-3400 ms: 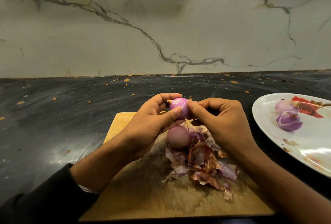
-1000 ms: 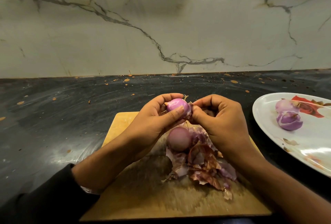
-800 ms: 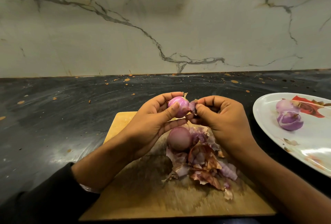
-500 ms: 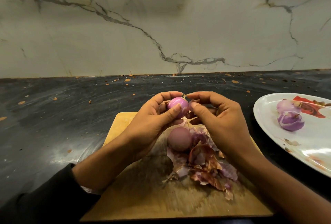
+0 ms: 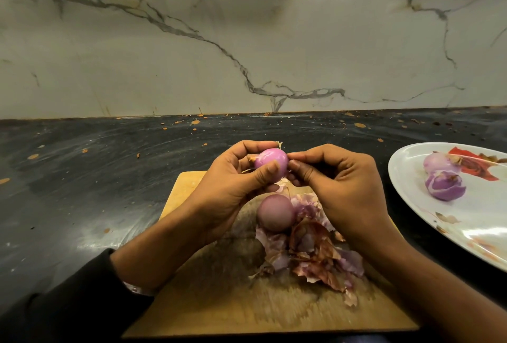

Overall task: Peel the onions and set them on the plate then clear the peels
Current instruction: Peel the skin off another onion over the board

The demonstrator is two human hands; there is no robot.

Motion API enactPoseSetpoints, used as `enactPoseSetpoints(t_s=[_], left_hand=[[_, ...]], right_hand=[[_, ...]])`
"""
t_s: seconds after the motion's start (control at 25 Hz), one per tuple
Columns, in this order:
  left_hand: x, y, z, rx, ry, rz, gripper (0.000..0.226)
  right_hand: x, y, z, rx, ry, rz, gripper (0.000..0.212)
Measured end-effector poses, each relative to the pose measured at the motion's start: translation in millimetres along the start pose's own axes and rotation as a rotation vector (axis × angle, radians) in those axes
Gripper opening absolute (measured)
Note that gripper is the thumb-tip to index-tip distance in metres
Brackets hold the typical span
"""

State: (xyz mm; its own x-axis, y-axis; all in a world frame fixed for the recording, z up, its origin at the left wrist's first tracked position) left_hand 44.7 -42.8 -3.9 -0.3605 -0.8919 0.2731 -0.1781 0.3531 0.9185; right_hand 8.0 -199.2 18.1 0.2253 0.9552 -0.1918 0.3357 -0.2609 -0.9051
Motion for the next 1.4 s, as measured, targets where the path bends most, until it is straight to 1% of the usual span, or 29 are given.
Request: enactPoseSetpoints(t_s=[0.16,0.32,0.36,0.52,0.64,0.76,0.84,0.96,1.12,1.24,1.32,1.4], left_hand=[[2.6,-0.1,1.3,-0.021,-0.008,0.003,0.043],[6.9,-0.1,2.0,-0.028,-0.042,0.033,0.049],[7.5,-0.2,2.0,-0.03,-0.051,0.047,0.05],[6.5,-0.4,0.5,-0.034,-0.038,0.115,0.05],[1.8,-3.4,-0.9,-0.046,0.023,0.146,0.049],[-1.6,-4.2,-1.5,-0.041,0.048,0.131,0.046],[-0.9,-4.0,-0.8,-0.041,0.02,0.096,0.046],[0.8,-3.7,0.6,-0.046,-0.005,0.05,0.045],[-2.1,-3.0,0.7,-0.038,0.039,0.011,0.049],[-3.9,-4.0,0.8,-0.041,0.036,-0.025,0.049],[-4.8,-4.0,0.9,-0.027,0.03,-0.079,0.047],[-5.9,-2.1,0.7,0.004,0.031,-0.16,0.046]], right_hand=[[-1.6,1.2,0.4,0.051,0.016,-0.017,0.011],[-3.1,18.0,-5.7,0.241,-0.02,-0.166,0.009],[-2.7,20.1,-6.3,0.263,-0.026,-0.148,0.01],[-0.4,20.3,-5.8,0.218,-0.042,0.135,0.02],[1.2,17.3,-4.7,0.204,-0.061,0.135,0.027],[6.9,12.9,-3.2,0.211,-0.089,0.041,0.013],[8.7,10.3,-2.2,0.192,-0.103,0.037,0.019],[3.3,7.7,-2.6,0.132,-0.05,0.085,0.012],[6.3,5.2,0.2,0.052,-0.05,0.212,0.012],[7.8,0.1,2.8,-0.019,-0.043,0.323,0.011],[9.2,-2.2,3.1,-0.064,-0.045,0.427,0.009],[16.1,-1.4,3.3,-0.099,-0.078,0.551,0.011]])
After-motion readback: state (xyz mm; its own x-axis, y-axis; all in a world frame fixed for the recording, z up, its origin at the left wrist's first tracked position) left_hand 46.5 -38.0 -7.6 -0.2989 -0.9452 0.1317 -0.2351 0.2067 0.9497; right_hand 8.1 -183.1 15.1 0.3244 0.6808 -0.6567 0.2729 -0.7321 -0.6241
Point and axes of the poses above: each hand's wrist, its own z-axis away from the middle knuckle, its own x-axis out of the palm, y = z × x, the point moved 7 cm from there along -z, towards the middle knuckle, and after that the axes turned 10 degrees about x, right-handed, at the moved point
